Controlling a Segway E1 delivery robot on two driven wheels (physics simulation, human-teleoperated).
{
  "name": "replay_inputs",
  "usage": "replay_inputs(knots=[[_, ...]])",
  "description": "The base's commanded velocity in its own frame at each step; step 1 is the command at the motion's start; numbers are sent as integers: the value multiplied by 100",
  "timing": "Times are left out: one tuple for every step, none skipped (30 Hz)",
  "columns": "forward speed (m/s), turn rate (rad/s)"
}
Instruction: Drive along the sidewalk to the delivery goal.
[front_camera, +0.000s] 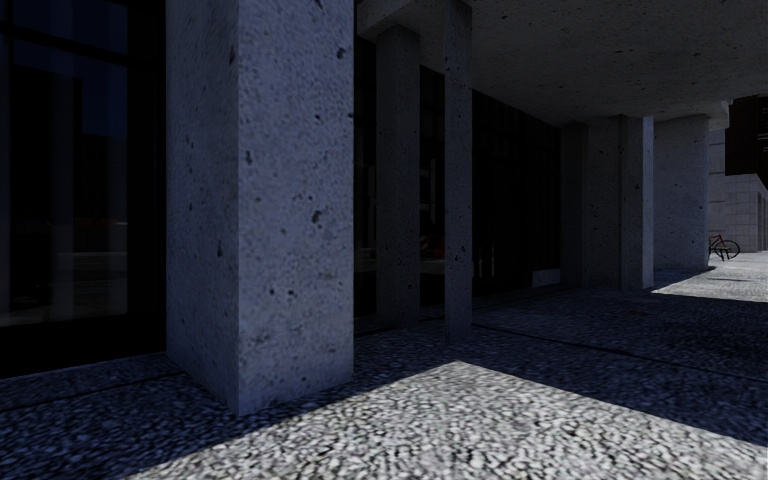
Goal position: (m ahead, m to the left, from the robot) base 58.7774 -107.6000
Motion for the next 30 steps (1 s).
replay_inputs(knots=[[0,0],[0,0],[0,0],[0,0],[0,0],[0,0],[0,0],[0,0],[0,0],[0,0],[0,0],[0,0],[0,0],[0,0],[0,0],[0,0],[0,0],[0,0],[0,0],[0,0],[0,0],[0,0],[0,0],[0,0],[0,0],[0,0],[0,0],[0,0],[0,0],[0,0]])
